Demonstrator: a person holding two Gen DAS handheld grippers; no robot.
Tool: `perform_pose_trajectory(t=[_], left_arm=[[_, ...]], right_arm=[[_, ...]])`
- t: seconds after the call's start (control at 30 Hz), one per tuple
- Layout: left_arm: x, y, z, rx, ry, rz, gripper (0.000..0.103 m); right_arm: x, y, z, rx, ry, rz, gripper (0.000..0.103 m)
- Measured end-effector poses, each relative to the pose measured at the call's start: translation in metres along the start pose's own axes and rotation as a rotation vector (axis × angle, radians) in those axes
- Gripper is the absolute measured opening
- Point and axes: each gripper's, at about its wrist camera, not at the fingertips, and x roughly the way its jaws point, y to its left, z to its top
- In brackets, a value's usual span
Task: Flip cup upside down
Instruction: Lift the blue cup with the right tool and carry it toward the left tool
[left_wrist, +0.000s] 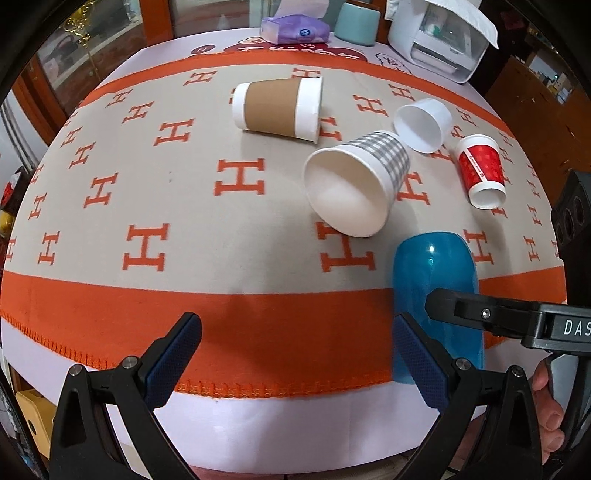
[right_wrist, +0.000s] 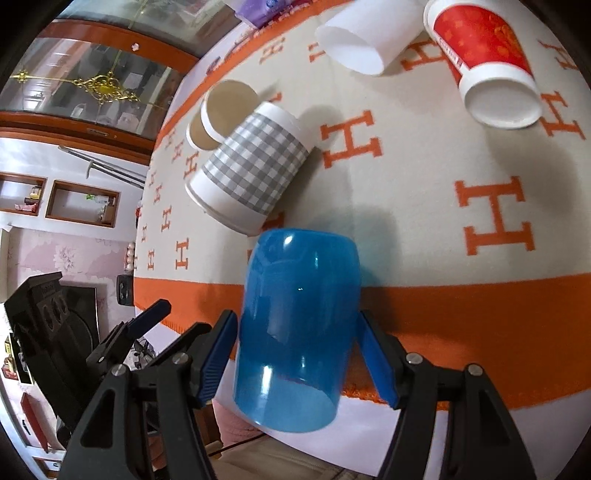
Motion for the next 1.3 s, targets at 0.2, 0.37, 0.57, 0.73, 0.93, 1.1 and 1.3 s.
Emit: perform_pose_trajectory(t=[0.2,0.37,0.57,0.73,0.93,1.1,1.3], left_arm=[[0.002,-0.003,0.001,0.006,0.009,-0.025,0.102],[0.001,-0.004,0.002,0.008,0.016,-0.049,0.102],[0.001,-0.007,0.004,0.014,0.023,-0.084,0.102],[0.001,-0.011,0.006,0.021,0.033,-0.117,0.102],[0.002,-0.015,0.008,0.023,0.049,-0.154,0.102],[0.004,-0.015,0.010,0.010,0.064,-0.187,0.102],[0.005,-0.020,0.014,0.015,0.071,-0.212,0.102]], right_arm=[[-0.009,0.000,-0.001,-0.006,-0.013,0.001,0.067],[-0.017,-0.003,-0.005,-0.010,-0.021,0.006,0.067],[-0.031,-0.005,-0.011,-0.021,-0.056,-0.009,0.067],[-0.040,-0.008,-0.016,-0.030,-0.087,-0.030,0.067],[-0.050,-0.004,-0.022,-0.083,-0.139,-0.106,0.067],[-0.060,0.007,-0.033,-0.168,-0.216,-0.203,0.067],[-0.071,0.013,-0.047,-0.236,-0.300,-0.279,0.067]])
